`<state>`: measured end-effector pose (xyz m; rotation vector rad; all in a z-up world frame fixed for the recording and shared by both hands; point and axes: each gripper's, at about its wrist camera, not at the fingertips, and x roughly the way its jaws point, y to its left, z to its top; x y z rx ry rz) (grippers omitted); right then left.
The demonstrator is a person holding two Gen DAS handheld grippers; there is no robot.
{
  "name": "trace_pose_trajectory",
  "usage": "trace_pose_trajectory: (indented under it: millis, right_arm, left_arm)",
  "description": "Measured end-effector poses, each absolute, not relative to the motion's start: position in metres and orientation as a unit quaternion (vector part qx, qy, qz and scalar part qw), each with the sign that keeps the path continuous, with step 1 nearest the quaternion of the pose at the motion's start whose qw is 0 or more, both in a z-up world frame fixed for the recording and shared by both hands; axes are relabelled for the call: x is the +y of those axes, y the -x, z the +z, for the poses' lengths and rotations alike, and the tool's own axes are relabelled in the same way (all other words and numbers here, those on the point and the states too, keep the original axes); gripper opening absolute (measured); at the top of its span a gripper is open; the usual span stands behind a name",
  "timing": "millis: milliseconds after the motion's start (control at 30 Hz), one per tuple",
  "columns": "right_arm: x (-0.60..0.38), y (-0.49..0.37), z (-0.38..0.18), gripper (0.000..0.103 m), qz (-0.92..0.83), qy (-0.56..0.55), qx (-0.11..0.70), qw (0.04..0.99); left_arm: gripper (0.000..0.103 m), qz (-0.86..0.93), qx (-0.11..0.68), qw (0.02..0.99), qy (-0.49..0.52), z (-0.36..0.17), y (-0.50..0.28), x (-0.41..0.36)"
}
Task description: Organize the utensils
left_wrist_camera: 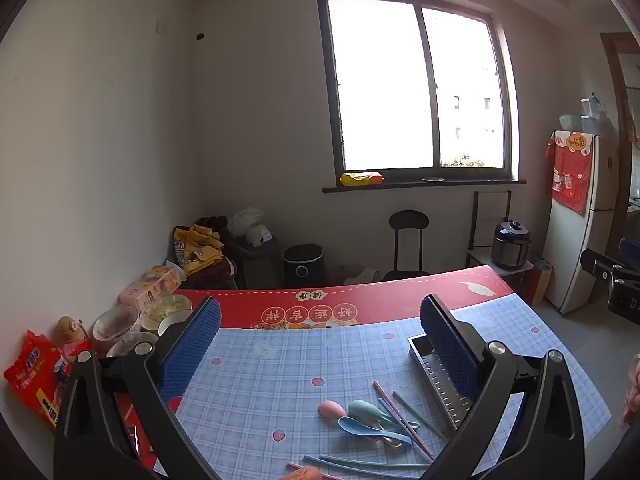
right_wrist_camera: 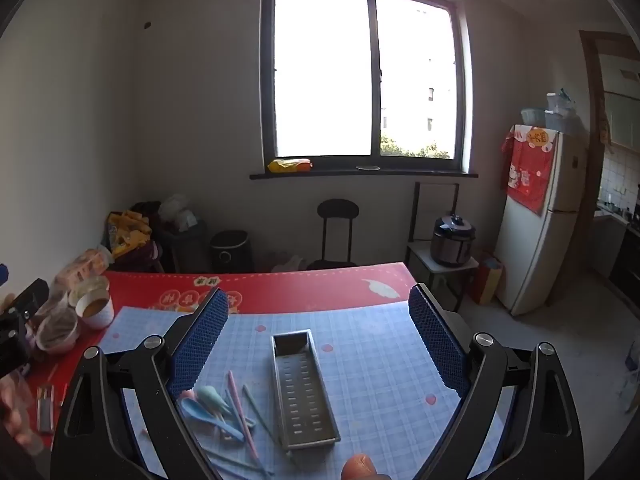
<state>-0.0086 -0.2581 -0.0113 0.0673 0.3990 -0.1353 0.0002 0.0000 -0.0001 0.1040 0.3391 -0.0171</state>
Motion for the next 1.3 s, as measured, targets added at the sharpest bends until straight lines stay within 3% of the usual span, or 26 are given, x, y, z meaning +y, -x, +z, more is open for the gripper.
trace_pose_trajectory:
  millis: [1300]
  right_arm:
    - [-0.257, 0.004, -0.022, 0.089, -0.072, -0.038, 0.208, 0.975]
  left_arm:
    - [0.098, -0.002, 0.177, 0.984, -0.036, -0.004, -0.006, 0.008]
